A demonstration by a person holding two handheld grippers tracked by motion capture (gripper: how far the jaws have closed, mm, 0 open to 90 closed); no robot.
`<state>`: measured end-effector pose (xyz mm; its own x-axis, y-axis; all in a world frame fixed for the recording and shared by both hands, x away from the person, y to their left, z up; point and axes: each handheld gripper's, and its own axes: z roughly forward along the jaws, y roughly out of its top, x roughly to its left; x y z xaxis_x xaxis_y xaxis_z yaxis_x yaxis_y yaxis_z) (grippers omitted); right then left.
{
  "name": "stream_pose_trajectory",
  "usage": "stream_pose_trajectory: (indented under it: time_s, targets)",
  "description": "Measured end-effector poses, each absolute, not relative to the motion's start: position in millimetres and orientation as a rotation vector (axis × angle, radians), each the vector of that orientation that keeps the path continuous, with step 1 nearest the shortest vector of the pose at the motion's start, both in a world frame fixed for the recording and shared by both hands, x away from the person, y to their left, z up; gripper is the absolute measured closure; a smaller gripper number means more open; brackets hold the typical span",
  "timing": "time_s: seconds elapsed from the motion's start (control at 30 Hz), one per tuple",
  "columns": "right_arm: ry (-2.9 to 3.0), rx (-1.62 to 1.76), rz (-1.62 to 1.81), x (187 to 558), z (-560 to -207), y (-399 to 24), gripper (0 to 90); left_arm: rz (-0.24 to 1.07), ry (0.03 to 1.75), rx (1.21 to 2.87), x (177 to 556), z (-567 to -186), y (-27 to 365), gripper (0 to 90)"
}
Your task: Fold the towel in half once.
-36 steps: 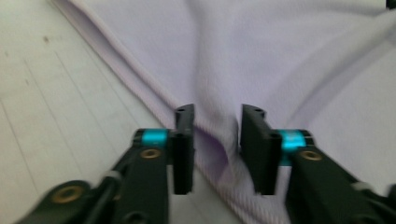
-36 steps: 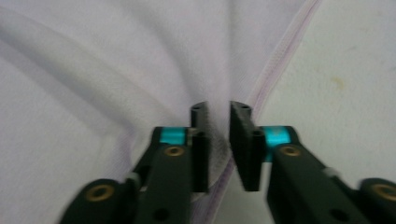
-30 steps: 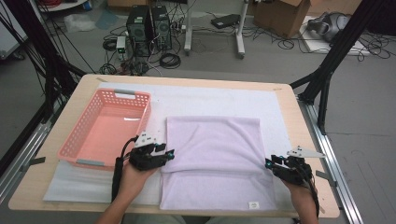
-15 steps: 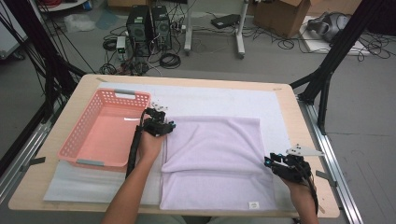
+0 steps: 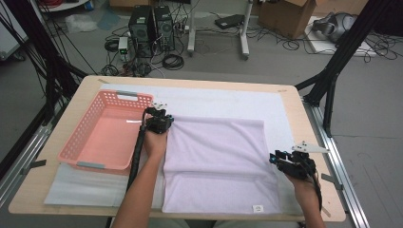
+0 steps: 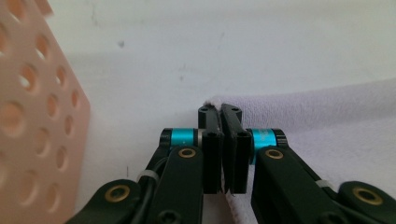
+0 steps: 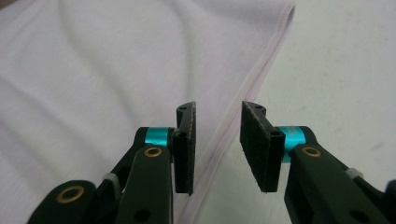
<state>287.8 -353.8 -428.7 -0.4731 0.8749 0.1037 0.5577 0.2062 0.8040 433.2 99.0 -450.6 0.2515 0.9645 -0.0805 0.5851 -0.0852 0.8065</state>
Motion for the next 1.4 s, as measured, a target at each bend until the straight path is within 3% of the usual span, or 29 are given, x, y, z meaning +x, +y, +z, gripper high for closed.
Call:
stream_pose_trajectory:
  time_s: [0.17,0.3,0.33,0.4,0.47,0.53,0.6,0.7,0.9,0.93,0.97,1.0,1.03,1.13,1.4]
  targets:
    - [2.071,1.405,1.119,329.7,-431.4,-357.0,59.7,0.646,1.45,1.726,435.4,-450.8,101.7,58.2]
    - [2.086,1.419,1.102,362.4,-433.6,-354.8,53.0,0.599,1.44,1.749,438.0,-451.7,101.8,53.1]
    - [2.113,1.424,1.079,385.6,-434.1,-348.7,47.4,0.606,1.433,1.765,438.5,-451.7,100.1,52.2]
    - [2.127,1.42,1.056,401.5,-435.6,-341.9,46.3,0.597,1.43,1.765,438.4,-451.5,100.3,54.2]
    - [2.153,1.414,1.013,416.2,-438.1,-334.2,49.1,0.578,1.408,1.78,437.2,-450.7,98.5,77.3]
    - [2.194,1.36,0.957,424.1,-438.9,-326.7,69.5,0.636,1.382,1.797,435.5,-449.5,93.2,86.2]
    - [2.227,1.324,0.935,427.6,-440.5,-322.5,85.3,0.639,1.394,1.756,435.4,-447.2,94.2,87.0]
    - [2.205,1.318,0.923,430.2,-440.6,-324.0,87.6,0.677,1.405,1.677,437.3,-443.0,96.6,87.5]
    - [2.028,1.411,0.981,432.5,-441.8,-331.0,87.9,0.678,1.476,1.673,447.9,-448.0,92.5,85.9]
    - [2.007,1.422,0.998,432.4,-441.3,-331.9,86.8,0.684,1.477,1.677,447.9,-448.9,92.3,79.3]
    - [1.99,1.424,0.995,432.0,-440.6,-332.1,81.6,0.658,1.485,1.675,448.2,-449.8,93.1,66.2]
    - [1.964,1.439,0.985,431.0,-439.5,-332.6,70.8,0.613,1.497,1.684,448.2,-450.1,95.6,53.4]
    - [1.946,1.456,1.0,430.3,-438.1,-334.6,67.5,0.579,1.507,1.693,447.3,-450.0,97.2,47.4]
    - [1.983,1.467,1.039,426.6,-433.0,-342.4,61.3,0.55,1.47,1.764,443.0,-446.7,99.2,43.1]
    - [2.158,1.467,1.004,416.2,-439.2,-346.3,52.0,0.529,1.422,1.871,437.1,-444.3,99.0,44.9]
